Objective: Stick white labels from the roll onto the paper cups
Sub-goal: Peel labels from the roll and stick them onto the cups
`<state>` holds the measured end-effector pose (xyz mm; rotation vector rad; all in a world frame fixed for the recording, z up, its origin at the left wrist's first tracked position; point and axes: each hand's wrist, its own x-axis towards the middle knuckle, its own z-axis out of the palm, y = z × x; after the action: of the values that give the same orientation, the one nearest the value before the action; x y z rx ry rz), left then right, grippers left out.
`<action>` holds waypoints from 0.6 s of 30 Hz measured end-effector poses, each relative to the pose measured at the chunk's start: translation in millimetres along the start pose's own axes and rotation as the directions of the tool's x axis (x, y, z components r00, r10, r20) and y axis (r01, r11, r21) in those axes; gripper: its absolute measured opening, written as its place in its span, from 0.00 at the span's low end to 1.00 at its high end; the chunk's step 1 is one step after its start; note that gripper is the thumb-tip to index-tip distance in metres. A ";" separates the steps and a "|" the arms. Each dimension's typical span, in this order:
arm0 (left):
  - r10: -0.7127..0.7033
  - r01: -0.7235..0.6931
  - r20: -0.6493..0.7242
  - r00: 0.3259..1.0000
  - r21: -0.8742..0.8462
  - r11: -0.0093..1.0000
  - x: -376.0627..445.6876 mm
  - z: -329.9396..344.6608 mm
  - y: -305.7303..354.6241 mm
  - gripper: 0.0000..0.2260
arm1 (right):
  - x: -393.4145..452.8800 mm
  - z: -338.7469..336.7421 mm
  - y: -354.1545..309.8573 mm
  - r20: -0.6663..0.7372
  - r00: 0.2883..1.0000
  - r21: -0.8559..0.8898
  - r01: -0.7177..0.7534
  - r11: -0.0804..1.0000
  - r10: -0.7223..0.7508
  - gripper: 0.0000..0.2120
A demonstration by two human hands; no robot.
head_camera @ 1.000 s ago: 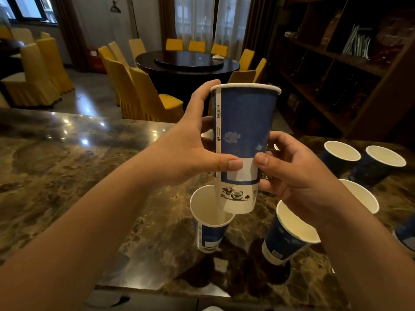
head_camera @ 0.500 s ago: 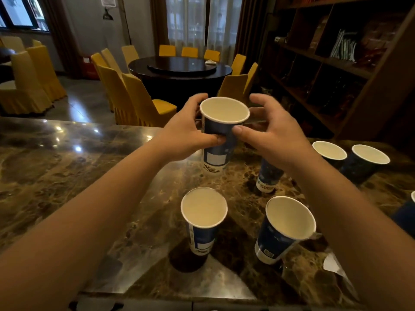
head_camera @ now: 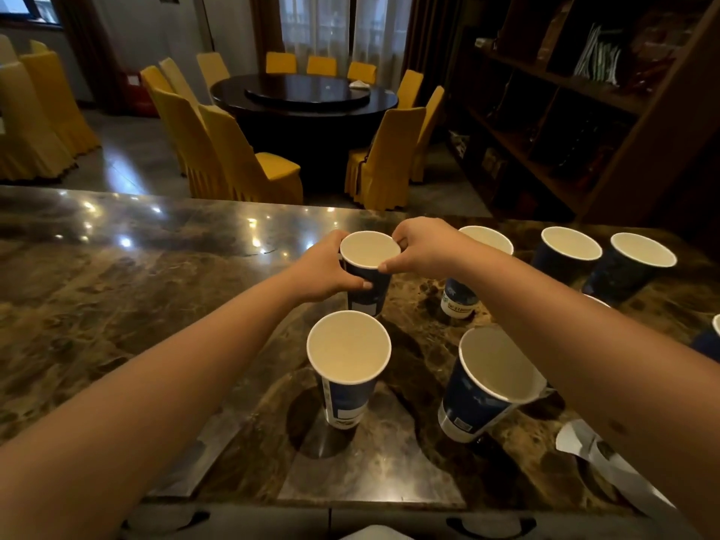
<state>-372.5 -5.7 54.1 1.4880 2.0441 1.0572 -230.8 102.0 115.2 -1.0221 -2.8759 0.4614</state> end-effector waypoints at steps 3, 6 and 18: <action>-0.023 0.024 0.031 0.999 -0.027 0.999 -1.5 1.6 -4.7 0.34 | 1.1 4.2 2.7 0.008 1.000 0.020 -0.002 1.000 0.002 0.23; -0.062 0.070 0.106 0.992 -0.077 0.995 -3.3 -1.5 -7.9 0.35 | -0.4 3.9 2.9 0.018 1.000 0.043 0.010 0.999 -0.011 0.24; -0.048 0.050 -0.028 0.998 0.080 0.995 -41.2 -70.4 63.6 0.33 | -48.9 -29.6 14.2 0.015 1.000 0.209 0.006 0.978 -0.009 0.31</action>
<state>-366.8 -58.6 142.8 1.4619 2.1543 0.9907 -179.7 89.6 141.5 -0.9767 -2.7680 0.7552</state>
